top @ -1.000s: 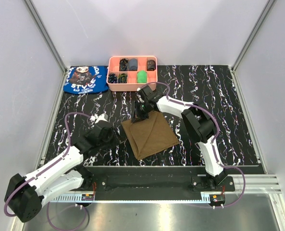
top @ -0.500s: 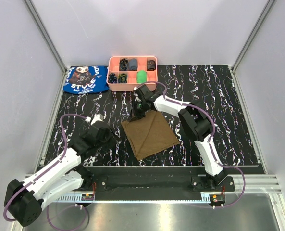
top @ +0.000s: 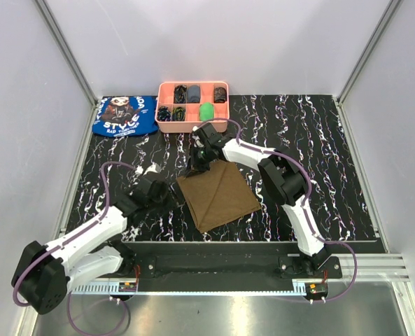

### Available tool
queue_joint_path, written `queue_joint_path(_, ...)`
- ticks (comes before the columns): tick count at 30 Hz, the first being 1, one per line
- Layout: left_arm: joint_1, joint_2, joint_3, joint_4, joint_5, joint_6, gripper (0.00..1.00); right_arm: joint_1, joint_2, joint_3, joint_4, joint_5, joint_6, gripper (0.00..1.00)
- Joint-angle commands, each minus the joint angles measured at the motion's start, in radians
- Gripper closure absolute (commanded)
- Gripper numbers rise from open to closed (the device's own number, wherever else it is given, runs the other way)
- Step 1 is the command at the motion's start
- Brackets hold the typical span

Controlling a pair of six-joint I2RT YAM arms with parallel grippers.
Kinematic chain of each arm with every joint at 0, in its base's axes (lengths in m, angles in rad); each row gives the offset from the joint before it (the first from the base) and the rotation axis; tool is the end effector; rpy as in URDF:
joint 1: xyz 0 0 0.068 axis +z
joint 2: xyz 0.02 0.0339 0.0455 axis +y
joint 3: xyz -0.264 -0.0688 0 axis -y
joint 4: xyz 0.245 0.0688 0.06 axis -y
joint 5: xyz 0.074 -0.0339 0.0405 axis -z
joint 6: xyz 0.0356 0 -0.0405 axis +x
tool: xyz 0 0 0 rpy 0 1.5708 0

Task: Fold the napkin into a case and place the utensils inside
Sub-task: Fold the top corner of the square-folded napkin at the center of the board.

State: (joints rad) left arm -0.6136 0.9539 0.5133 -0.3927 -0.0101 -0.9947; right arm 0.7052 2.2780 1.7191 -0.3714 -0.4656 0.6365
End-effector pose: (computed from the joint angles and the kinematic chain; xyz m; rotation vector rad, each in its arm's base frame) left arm 0.1540 -0.1081 0.1975 -0.4850 2.4883 -0.6967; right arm 0.3660 0.3326 0.1503 -0.3076 2.7151 1.0676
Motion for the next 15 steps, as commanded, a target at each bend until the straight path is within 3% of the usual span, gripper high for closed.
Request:
queue_joint_path(1, 0.005, 0.068, 0.069, 0.121, 0.074, 0.034, 0.75, 0.011, 0.017, 0.042, 0.012, -0.024, 0.0, 0.85)
queue_joint_path(6, 0.003, 0.183, 0.142, 0.179, 0.127, 0.045, 0.75, 0.005, -0.021, 0.056, -0.014, -0.01, -0.018, 0.71)
queue_joint_path(10, 0.002, 0.239, 0.178, 0.209, 0.167, 0.047, 0.75, -0.019, -0.099, 0.059, -0.057, -0.002, -0.038, 0.51)
queue_joint_path(15, -0.029, 0.304, 0.208, 0.25, 0.203, 0.053, 0.75, -0.116, -0.225, -0.05, -0.073, 0.007, -0.07, 0.33)
